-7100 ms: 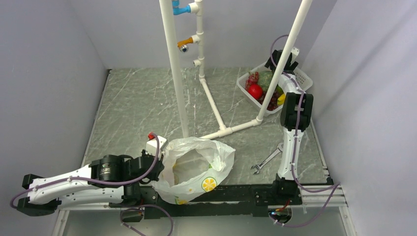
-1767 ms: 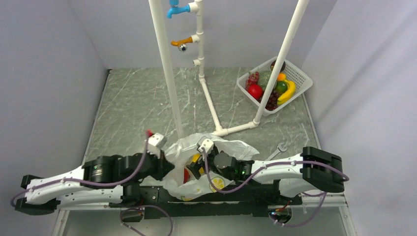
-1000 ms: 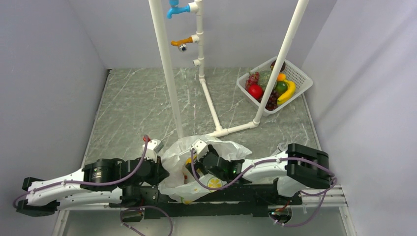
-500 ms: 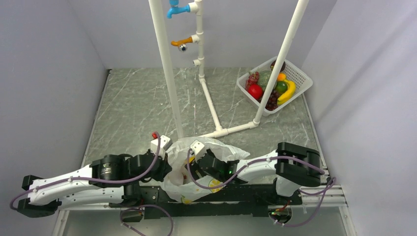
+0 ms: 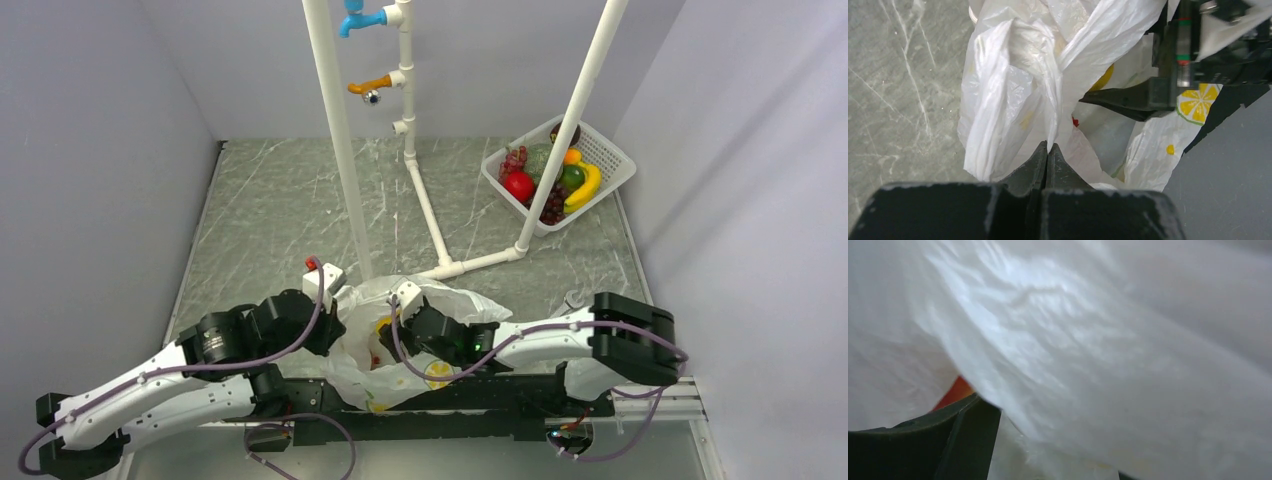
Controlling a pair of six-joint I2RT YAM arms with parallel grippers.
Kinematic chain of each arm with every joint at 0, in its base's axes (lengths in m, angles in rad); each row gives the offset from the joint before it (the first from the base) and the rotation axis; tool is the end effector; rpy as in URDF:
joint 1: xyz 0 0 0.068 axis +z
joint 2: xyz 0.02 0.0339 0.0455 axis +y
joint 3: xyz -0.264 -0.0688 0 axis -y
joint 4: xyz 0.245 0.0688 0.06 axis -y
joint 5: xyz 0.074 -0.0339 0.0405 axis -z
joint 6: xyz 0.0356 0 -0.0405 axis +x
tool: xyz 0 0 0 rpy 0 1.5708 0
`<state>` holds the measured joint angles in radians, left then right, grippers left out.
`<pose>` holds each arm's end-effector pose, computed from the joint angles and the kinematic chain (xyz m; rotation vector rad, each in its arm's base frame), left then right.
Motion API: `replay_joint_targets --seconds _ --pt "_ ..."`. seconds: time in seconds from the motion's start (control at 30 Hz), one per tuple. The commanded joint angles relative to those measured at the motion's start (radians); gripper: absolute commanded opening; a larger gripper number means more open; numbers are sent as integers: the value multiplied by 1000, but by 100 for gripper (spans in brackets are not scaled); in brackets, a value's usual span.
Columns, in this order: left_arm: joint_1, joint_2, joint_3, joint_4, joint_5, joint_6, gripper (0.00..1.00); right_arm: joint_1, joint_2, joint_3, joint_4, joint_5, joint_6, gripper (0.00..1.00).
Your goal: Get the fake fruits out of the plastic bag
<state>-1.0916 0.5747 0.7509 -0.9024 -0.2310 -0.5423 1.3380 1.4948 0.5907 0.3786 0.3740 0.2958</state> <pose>0.0581 -0.0942 0.2869 0.5174 2.2864 -0.5810 0.0799 0.2804 0.1676 -0.8478 1.9372 0.6106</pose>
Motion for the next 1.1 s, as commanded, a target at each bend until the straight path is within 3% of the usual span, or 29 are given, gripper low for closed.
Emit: replay_joint_targets --seconds 0.0,0.27,0.57,0.9,1.07 --pt "6 -31 -21 60 15 36 0 4 -112 -5 0 -70 5 26" --pt "-13 -26 -23 51 -8 14 0 5 -215 37 -85 -205 27 0" --pt "-185 -49 -13 -14 -202 -83 0 4 -367 59 -204 -368 -27 0" --pt "-188 -96 -18 -15 -223 -87 0 4 -441 87 -299 -571 -31 0" --pt "-189 -76 -15 -18 -222 -89 0 4 -399 163 -345 -702 -43 0"
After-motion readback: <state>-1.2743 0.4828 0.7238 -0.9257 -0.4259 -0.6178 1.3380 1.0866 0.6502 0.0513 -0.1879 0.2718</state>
